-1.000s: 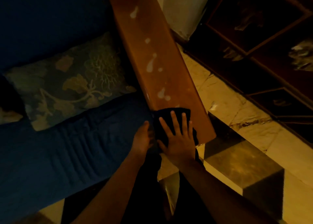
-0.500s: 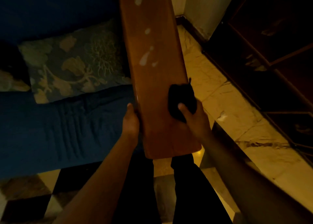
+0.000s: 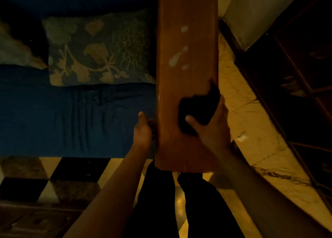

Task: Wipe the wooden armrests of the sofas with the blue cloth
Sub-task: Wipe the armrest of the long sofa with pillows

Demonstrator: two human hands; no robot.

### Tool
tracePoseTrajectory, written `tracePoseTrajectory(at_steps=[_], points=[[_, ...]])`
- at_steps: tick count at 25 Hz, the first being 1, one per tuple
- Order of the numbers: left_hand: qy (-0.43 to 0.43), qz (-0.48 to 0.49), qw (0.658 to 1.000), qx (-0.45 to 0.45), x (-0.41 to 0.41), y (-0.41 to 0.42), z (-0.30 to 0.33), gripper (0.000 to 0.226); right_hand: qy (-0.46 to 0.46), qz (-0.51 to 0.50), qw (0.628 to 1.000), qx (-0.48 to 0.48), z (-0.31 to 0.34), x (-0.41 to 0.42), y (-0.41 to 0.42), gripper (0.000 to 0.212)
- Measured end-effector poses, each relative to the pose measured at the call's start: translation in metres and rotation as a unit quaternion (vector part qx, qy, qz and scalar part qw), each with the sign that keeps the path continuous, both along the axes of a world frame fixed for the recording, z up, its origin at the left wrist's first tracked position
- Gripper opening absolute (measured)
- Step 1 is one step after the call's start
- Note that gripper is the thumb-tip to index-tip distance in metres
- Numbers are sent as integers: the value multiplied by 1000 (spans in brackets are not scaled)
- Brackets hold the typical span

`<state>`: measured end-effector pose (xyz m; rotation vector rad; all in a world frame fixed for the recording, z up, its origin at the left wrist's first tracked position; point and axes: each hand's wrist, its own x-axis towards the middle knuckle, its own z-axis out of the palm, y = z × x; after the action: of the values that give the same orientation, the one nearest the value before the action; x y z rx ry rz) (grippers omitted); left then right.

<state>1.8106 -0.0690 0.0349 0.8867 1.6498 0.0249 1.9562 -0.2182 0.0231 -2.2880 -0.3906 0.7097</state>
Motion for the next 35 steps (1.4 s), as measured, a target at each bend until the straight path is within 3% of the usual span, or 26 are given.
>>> tracePoseTrajectory(at_steps=[4,6,8,10,12,15,20,24,27,29,31,35], points=[[-25,7,1000,-13,-2,20,-3,71,187,-128,969,101,-16,86,48,79],[-41,2,999,-21,-2,30,-2,72,123,-116,983,69,-12,62,37,74],[-52,9,998,-33,4,37,2,69,-26,-25,999,8,0,11,12,71],[-64,11,997,-46,14,46,5,66,-201,148,963,-102,5,-37,-9,71],[-93,16,994,-57,27,58,6,62,-286,266,909,-144,1,-47,15,72],[-131,11,990,-44,54,83,7,53,-317,321,882,-138,-10,-4,111,84],[-156,-53,986,-2,91,136,7,67,-281,226,909,-206,-6,118,247,85],[-189,-53,981,-14,114,164,17,68,-242,155,931,-227,8,108,240,77],[-188,-58,980,-15,126,167,17,64,-298,239,909,-168,7,18,166,75],[-186,-57,981,-18,134,169,14,65,-320,320,882,-133,0,9,140,72],[-182,-45,982,-6,142,177,10,65,-323,359,868,-119,-6,53,168,74],[-166,-39,984,47,160,195,8,65,-332,330,869,-160,-7,167,286,70]])
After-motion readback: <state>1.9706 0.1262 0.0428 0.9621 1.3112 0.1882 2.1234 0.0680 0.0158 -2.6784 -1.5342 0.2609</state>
